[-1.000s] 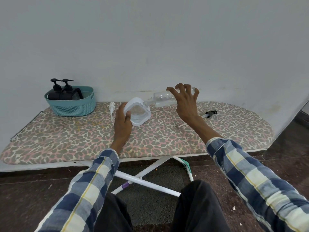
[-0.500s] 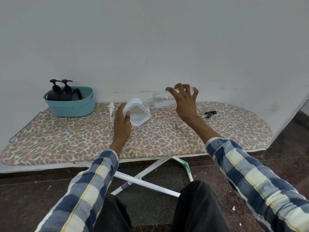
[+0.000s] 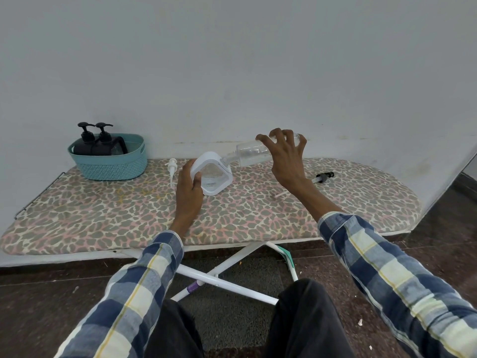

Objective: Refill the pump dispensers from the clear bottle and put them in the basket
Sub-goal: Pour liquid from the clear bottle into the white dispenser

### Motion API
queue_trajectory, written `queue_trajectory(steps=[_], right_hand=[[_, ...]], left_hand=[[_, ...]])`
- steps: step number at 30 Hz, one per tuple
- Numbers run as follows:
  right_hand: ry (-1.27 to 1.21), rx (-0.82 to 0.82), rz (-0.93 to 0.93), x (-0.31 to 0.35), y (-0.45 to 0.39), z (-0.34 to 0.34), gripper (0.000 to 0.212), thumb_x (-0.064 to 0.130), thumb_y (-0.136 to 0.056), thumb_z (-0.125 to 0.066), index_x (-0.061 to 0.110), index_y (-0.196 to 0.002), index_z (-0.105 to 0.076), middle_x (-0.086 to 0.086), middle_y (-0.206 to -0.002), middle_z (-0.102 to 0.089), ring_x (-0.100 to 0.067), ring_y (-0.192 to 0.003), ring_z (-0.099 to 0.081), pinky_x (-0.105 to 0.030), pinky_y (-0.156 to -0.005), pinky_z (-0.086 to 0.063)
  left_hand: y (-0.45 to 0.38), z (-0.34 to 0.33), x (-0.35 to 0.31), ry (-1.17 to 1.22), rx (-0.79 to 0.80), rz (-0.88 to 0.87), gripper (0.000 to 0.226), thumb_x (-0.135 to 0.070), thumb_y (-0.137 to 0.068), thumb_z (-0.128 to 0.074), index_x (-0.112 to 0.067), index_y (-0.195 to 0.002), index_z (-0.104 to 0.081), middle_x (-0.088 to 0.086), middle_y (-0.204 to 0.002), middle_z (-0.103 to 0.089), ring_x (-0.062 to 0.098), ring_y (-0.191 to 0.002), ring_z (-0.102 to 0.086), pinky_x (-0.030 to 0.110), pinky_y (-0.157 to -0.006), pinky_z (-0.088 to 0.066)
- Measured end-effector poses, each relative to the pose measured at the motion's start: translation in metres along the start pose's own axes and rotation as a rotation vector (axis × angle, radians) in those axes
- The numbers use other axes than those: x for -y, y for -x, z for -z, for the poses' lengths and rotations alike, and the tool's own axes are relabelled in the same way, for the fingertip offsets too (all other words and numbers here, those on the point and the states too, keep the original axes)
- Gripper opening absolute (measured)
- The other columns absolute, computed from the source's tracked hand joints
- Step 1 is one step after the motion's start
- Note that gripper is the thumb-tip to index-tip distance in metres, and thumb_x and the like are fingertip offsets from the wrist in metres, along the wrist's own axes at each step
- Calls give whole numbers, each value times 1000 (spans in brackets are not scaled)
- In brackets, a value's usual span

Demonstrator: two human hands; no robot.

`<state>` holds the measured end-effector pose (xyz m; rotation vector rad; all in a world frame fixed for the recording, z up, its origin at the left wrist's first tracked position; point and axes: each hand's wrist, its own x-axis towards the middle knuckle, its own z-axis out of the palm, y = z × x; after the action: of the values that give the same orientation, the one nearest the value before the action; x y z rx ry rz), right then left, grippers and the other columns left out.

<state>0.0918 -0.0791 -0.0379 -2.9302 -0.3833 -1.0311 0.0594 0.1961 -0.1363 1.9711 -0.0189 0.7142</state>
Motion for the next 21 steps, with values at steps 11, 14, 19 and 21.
queue_trajectory(steps=[11, 14, 19, 21], right_hand=[[13, 0, 7, -1, 0, 1, 108, -23, -54, -55, 37, -143, -51, -2, -138, -49, -29, -131, -44, -59, -112, -28], [10, -6, 10, -1, -1, 0, 108, -23, -53, -55, 38, -143, -51, -2, -138, -49, -29, -131, -44, -59, -112, -27], [-1, -12, 14, -1, -2, -1, 108, -24, -53, -55, 37, -143, -51, -2, -138, -49, -29, -132, -44, -60, -113, -26], [-1, -13, 15, -1, -3, -1, 108, -24, -54, -55, 38, -143, -51, -2, -139, -48, -29, -132, -44, -60, -114, -26]], left_hand=[[0, 0, -2, 10, 5, 2, 46, -16, -115, -44, -17, -161, -43, 7, -155, -51, 13, -134, -46, 28, -109, -37], [0, 0, -1, 9, 4, 1, 46, -15, -115, -44, -18, -161, -43, 7, -155, -52, 10, -133, -45, 28, -109, -38], [1, 1, 0, 7, -2, -10, 46, -15, -114, -45, -18, -160, -43, 6, -154, -52, 9, -131, -46, 29, -109, -40], [1, 1, -1, 1, -7, -12, 46, -15, -114, -45, -18, -160, -44, 6, -154, -53, 9, -131, -46, 30, -109, -41]])
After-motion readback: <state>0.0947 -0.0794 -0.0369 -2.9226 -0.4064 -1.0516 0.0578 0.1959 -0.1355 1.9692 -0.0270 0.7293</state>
